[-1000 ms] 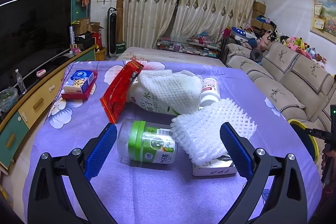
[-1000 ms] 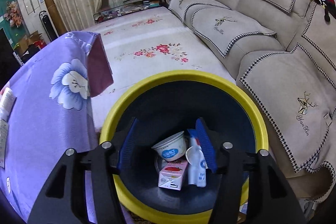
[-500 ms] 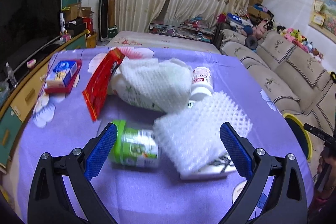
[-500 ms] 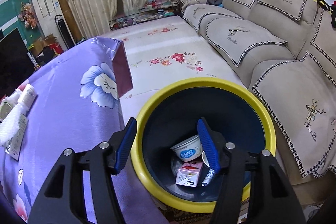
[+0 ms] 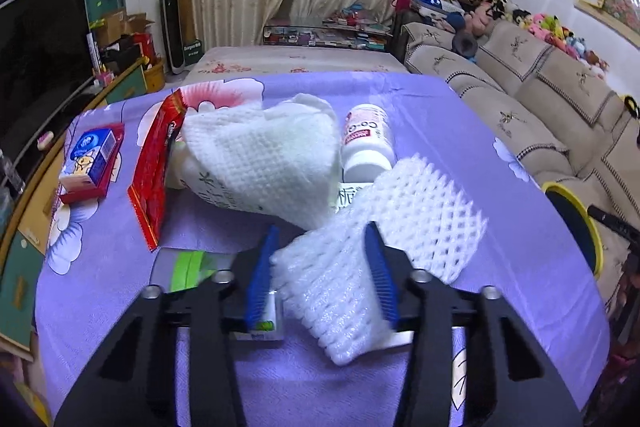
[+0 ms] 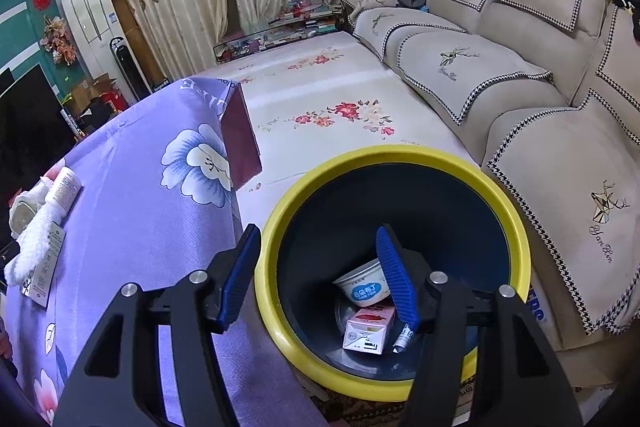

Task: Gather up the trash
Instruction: 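Close the left gripper on the white foam fruit net, then carry the foam net over the bin and open the left gripper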

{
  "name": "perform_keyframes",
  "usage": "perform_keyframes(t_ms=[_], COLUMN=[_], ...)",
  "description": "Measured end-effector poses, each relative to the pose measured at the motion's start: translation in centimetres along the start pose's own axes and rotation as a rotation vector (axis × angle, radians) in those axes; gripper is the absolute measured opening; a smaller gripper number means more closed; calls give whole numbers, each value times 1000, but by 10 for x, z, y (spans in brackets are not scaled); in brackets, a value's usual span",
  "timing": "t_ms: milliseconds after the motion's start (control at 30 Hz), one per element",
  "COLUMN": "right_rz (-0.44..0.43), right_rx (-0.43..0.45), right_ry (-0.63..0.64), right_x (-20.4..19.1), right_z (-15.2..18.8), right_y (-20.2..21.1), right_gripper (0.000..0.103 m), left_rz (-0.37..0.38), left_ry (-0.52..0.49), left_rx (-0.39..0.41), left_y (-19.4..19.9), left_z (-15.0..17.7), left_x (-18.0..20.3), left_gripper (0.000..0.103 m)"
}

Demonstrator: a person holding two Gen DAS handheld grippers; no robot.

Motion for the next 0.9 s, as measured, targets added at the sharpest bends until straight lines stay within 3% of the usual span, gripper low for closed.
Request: perform_keyframes(t_ms=[33,100,133,167,667,900], right_rz=[-2,-6,-9,-10,-39,-22], right_rx=[1,3,4,6,54,97], right_ry=[1,3,3,3,-12,-42], right_x=[-1,-3,-3,-4,3,24], right_z=[0,-1,-1,-1,-4,-6], right_y=[0,1,1,2,27,47], right_gripper=[57,57,57,57,57,57], left_rz=[-2,-4,-2,2,86,151], left_ry=[-9,-23,-28,-31,-99,-164], left_rx=[4,15,20,22,122,158], left_y=[1,6,9,12,85,94], left_z=[1,2,2,2,-14,-39], left_x=[2,7,10,12,80,143], left_gripper=[30,26,16,15,13,13])
Point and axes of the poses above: each gripper's, at about its wrist camera, not at the fingertips, and y roughly against the way its jaws point, x to its right, z to its underside, the point moved 9 cm from there along -y, roughly the way its jaws point, and after that the axes turned 6 degrees about -z, right-handed, at the moved point
